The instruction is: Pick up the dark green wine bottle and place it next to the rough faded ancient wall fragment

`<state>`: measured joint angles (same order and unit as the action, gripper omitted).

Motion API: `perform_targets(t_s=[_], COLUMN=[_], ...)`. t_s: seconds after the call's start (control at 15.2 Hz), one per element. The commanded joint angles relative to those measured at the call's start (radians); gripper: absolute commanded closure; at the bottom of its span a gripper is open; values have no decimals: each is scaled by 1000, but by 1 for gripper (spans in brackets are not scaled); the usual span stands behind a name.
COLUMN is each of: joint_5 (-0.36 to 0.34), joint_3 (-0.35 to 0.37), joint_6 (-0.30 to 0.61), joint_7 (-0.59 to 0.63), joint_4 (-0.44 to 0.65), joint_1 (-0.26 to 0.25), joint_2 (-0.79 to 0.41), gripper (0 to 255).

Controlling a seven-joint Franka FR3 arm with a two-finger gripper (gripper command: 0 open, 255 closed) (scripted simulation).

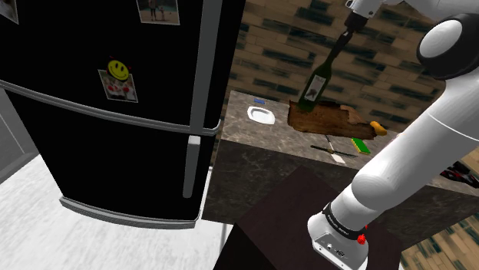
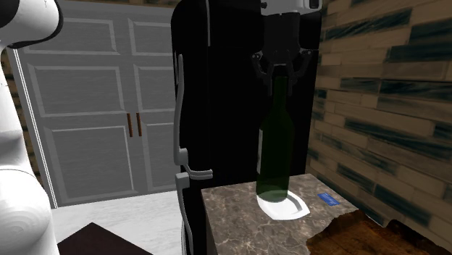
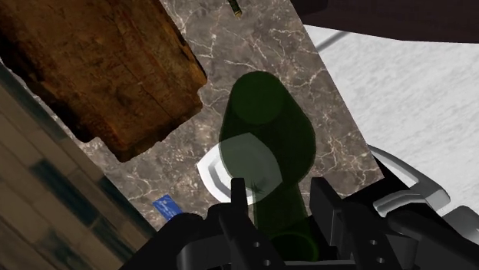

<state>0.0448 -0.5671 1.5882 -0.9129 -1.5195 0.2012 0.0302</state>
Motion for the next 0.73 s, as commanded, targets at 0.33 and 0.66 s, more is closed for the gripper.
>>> perform_targets(t_s=[0.33, 0.66], joint_5=[-19, -27], joint_3=[6, 8], joint_6=[107, 177], joint_7=[5, 8], joint_4=[-135, -217], joint_1=[-3, -4], joint_2=[35, 50], gripper=[255, 255])
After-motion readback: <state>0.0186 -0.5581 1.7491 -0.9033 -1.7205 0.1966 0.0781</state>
